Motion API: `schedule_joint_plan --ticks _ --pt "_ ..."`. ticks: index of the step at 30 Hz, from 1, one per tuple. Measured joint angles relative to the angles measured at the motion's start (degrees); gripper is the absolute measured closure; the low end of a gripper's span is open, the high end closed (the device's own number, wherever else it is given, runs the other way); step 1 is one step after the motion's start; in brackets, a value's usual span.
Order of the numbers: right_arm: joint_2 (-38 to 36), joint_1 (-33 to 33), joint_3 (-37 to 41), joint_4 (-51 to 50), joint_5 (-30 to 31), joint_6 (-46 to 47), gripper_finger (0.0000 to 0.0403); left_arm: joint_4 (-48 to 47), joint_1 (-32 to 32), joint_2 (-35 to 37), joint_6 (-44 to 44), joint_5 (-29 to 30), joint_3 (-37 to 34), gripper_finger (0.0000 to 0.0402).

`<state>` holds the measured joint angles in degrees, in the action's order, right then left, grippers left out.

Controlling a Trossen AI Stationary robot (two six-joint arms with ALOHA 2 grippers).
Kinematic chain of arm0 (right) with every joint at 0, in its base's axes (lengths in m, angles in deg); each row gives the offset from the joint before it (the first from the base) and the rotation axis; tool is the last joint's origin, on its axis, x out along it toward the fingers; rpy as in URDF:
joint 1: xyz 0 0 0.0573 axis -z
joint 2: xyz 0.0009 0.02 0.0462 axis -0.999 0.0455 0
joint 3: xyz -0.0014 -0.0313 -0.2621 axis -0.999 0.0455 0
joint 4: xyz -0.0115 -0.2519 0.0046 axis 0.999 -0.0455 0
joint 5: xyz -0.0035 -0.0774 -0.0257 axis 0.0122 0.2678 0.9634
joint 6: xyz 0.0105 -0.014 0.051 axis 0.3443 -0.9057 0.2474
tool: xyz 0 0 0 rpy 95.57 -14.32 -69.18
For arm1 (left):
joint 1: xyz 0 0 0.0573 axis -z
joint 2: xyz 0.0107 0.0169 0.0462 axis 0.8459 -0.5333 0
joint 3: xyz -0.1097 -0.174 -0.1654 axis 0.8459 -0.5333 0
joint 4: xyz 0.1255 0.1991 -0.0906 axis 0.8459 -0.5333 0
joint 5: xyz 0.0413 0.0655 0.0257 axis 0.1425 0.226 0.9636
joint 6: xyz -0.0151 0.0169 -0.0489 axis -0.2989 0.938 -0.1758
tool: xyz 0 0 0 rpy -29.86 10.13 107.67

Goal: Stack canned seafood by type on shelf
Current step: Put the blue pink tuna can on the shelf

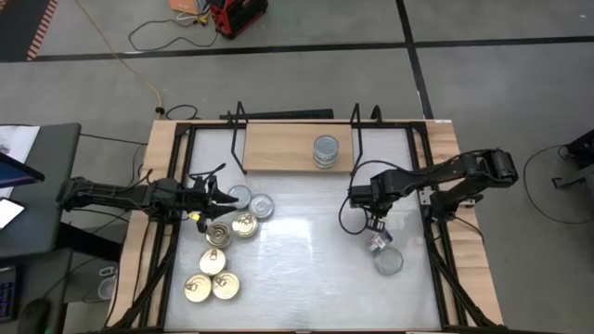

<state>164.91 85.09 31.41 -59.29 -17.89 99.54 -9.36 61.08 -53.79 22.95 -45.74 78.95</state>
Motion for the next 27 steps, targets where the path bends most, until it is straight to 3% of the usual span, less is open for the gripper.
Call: schedule_joint_plan --ticks 5,8,11,17,20,23,27 --pt "-1.9 -6.8 -7.4 -0.8 0.4 -0.1 0.0360 0.1 0.0 0.0 0.0 1.0 0.0 0.0276" --pt "-1.9 -11.5 -11.8 -0.5 -0.6 -0.4 0.0334 0.0 0.0 0.0 -0.2 2.8 0.0 0.0276" --pt "-1.0 -15.4 -14.8 0.7 -3.3 -0.6 0.0287 0.1 0.0 0.0 -0.3 3.4 0.0 0.0276" --pt "2.6 -21.3 -16.2 1.9 -7.3 1.2 0.0148 0.6 0.0 0.0 -0.3 3.6 0.0 0.0276" --pt "5.2 -23.7 -16.2 -0.7 -7.2 -2.4 0.0089 0.9 0.0 0.0 -0.2 3.6 0.0 0.0276" --pt "7.6 -25.4 -16.2 -3.0 -4.4 -6.4 0.0057 1.2 0.0 0.0 0.3 3.7 0.0 0.0276" --pt "10.3 -26.0 -17.5 -6.2 -1.5 -10.0 0.0049 1.1 0.0 0.0 0.3 4.4 0.0 0.0276"
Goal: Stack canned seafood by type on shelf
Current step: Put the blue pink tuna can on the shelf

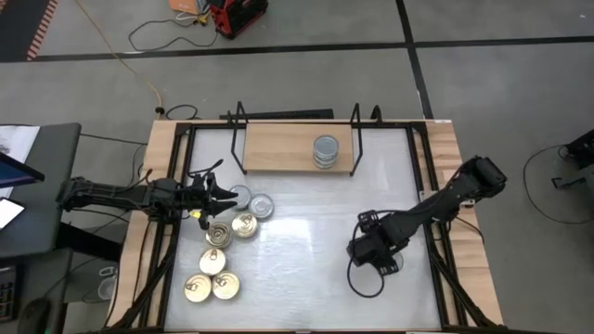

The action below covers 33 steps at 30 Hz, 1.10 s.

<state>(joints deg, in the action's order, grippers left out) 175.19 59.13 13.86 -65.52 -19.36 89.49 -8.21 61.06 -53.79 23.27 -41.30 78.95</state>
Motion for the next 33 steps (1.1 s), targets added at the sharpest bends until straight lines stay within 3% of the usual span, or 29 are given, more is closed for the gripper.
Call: schedule_joint_plan --ticks 11,19,22,28,33 --pt "8.2 -1.7 -0.6 -5.8 1.8 -6.6 0.0084 -0.2 0.0 0.0 -0.9 -2.1 0.0 0.0276" --pt "9.6 -0.8 -0.7 -3.2 2.5 -7.3 0.0183 -0.9 0.0 0.0 -2.5 -4.7 0.0 0.0276" --pt "9.4 -0.5 -0.9 0.3 3.3 -8.1 0.0192 -1.4 0.0 0.0 -2.4 -3.7 0.0 0.0276" --pt "9.6 1.6 -2.6 10.4 9.5 -16.2 0.0192 -1.2 0.0 0.0 -1.8 -1.1 0.0 0.0276" --pt "9.7 4.8 -4.4 22.4 20.3 -27.7 0.0192 -1.1 0.0 0.0 -0.6 -0.8 0.0 0.0276"
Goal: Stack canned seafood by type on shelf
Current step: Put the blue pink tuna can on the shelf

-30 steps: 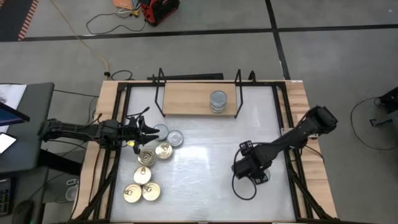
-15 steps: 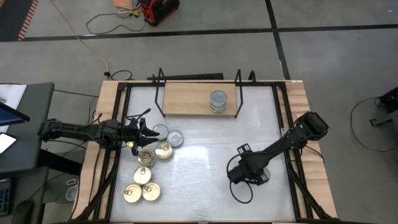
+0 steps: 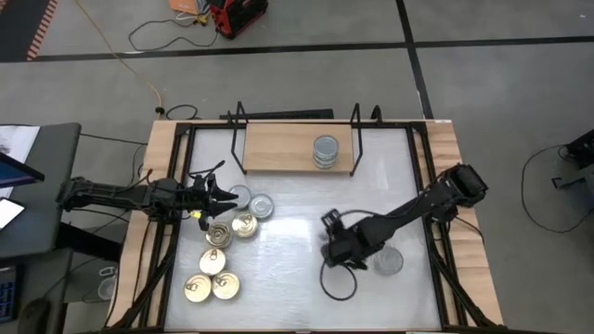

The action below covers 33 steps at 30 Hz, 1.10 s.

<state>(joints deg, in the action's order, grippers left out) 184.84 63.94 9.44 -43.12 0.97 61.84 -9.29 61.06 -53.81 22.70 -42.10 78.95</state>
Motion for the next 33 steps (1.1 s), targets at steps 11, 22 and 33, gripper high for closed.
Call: schedule_joint_plan --ticks 11,22,33 --pt "2.8 15.5 0.0 37.3 9.5 -25.3 0.0190 1.6 0.0 0.0 1.3 -0.8 0.0 0.0276" --pt "14.6 27.6 -4.5 56.9 10.1 -33.6 0.0182 7.2 4.0 -0.3 9.8 -8.2 0.1 0.0276" --pt "25.6 28.8 -15.6 57.1 14.7 -37.6 0.0167 8.9 4.5 -0.4 12.3 -6.5 0.1 0.0276"
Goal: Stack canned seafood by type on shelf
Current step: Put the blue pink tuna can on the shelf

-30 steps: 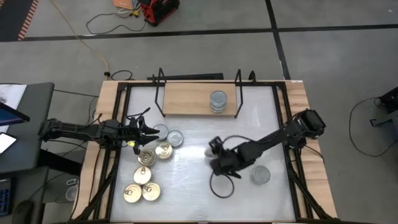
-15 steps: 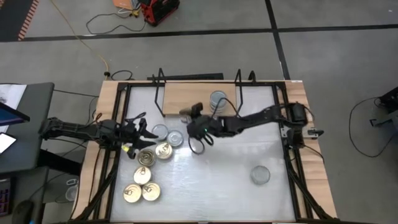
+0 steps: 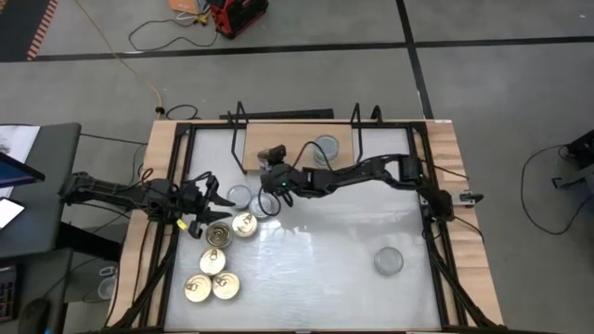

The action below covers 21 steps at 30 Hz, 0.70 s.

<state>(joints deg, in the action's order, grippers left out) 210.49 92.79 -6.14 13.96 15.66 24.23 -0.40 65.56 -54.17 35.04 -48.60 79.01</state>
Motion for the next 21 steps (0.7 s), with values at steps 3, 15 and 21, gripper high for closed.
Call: schedule_joint_plan --ticks 3,15,21 --pt "2.0 0.4 -1.9 -0.5 1.7 -0.1 0.0167 -0.3 0.0 0.0 0.0 0.0 0.0 0.0276" --pt "1.9 0.6 -3.1 -3.7 -3.0 7.7 0.0132 -0.4 0.0 0.0 -0.7 -0.3 0.0 0.0276" --pt "0.8 1.9 -3.1 -5.0 -9.7 14.3 0.0090 -0.7 0.0 0.0 -1.1 -0.4 0.0 0.0276"
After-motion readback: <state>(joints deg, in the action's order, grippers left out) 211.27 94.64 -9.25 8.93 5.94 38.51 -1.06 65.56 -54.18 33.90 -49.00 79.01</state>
